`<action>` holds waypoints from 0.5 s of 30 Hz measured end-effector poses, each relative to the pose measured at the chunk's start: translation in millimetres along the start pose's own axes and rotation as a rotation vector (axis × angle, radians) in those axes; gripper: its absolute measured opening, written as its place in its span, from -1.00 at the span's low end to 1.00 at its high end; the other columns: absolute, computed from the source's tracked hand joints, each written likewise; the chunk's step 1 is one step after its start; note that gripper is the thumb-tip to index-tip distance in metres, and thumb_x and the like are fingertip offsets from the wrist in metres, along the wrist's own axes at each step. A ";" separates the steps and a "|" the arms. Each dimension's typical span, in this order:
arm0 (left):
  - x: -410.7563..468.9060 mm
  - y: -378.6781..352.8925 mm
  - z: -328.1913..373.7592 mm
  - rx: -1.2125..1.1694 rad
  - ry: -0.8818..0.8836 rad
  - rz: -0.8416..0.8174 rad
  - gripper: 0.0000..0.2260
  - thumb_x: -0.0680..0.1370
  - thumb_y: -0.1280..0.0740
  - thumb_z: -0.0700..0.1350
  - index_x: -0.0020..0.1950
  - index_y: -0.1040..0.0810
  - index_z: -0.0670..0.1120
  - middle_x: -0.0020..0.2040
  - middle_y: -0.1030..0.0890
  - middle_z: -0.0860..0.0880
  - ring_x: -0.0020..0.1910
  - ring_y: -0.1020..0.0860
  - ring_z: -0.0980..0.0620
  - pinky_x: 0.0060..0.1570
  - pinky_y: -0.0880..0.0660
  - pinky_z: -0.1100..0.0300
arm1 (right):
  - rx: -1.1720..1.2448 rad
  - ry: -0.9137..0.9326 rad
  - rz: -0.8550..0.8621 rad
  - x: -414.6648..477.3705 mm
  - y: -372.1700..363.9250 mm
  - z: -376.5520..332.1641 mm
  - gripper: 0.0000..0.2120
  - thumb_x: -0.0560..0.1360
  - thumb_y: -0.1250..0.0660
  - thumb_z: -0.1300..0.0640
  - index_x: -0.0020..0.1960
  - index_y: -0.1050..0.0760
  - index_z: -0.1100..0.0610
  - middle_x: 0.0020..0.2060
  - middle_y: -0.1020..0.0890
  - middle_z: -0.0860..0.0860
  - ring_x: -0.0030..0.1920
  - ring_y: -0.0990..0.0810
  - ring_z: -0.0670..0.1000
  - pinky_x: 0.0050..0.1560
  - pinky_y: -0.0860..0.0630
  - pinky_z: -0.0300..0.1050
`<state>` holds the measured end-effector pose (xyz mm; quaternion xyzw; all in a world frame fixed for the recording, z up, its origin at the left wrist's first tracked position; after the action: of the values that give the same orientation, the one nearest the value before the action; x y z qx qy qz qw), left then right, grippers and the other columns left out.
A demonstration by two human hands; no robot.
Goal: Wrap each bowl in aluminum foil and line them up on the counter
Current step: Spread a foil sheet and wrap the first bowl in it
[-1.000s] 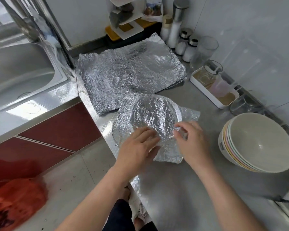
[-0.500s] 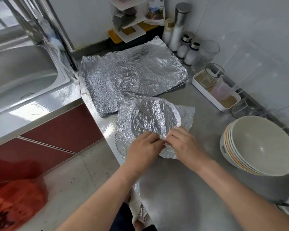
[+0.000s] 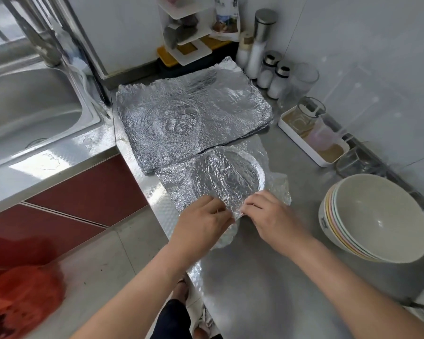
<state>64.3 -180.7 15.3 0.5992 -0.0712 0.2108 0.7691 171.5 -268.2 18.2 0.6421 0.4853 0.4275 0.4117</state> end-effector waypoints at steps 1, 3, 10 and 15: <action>0.6 -1.3 2.3 0.016 -0.031 0.010 -0.73 0.60 -0.26 -0.01 -0.20 -0.65 -0.06 -0.25 -0.55 0.04 -0.24 -0.47 0.01 -0.23 -0.38 0.22 | -0.003 0.005 0.005 0.3 -1.3 1.3 -0.77 0.31 -0.47 0.42 -0.12 -0.59 0.17 -0.13 -0.58 0.00 -0.07 -0.53 0.07 -0.24 -0.57 -0.05; 1.6 -6.1 7.8 0.050 -0.095 0.012 -0.80 0.57 -0.34 -0.08 -0.23 -0.62 -0.07 -0.28 -0.53 0.02 -0.28 -0.47 -0.01 -0.29 -0.43 0.15 | -0.022 0.022 0.006 1.4 -2.8 4.7 -0.77 0.28 -0.44 0.46 -0.15 -0.57 0.20 -0.16 -0.56 0.03 -0.11 -0.52 0.09 -0.24 -0.56 -0.03; 24.2 -15.1 25.0 0.068 0.085 -0.087 -0.83 0.35 -0.55 -0.07 -0.25 -0.59 -0.08 -0.33 -0.52 0.00 -0.35 -0.50 -0.01 -0.43 -0.43 0.16 | -0.092 0.034 0.065 11.2 15.9 4.7 -0.76 0.42 -0.17 0.27 -0.10 -0.61 0.14 -0.10 -0.59 -0.01 0.02 -0.53 0.03 -0.18 -0.44 -0.22; 14.0 -5.3 1.2 -0.012 0.111 -0.126 -0.73 0.50 -0.37 0.08 0.11 -0.65 -0.02 0.15 -0.63 -0.06 0.13 -0.58 -0.11 0.11 -0.55 0.01 | -0.033 0.060 0.001 3.7 9.3 5.3 -0.73 0.35 -0.43 0.37 0.04 -0.61 0.21 -0.03 -0.59 0.04 0.06 -0.55 0.08 -0.03 -0.56 -0.08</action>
<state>79.3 -179.5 16.0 0.5852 0.0082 0.1943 0.7872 179.7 -267.0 26.0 0.6222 0.4899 0.4549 0.4073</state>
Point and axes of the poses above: each hand's wrist, its own x-axis towards the middle knuckle, its own y-axis out of the back of the hand, z = x × y, the point moved 6 cm from there along x, towards the middle knuckle
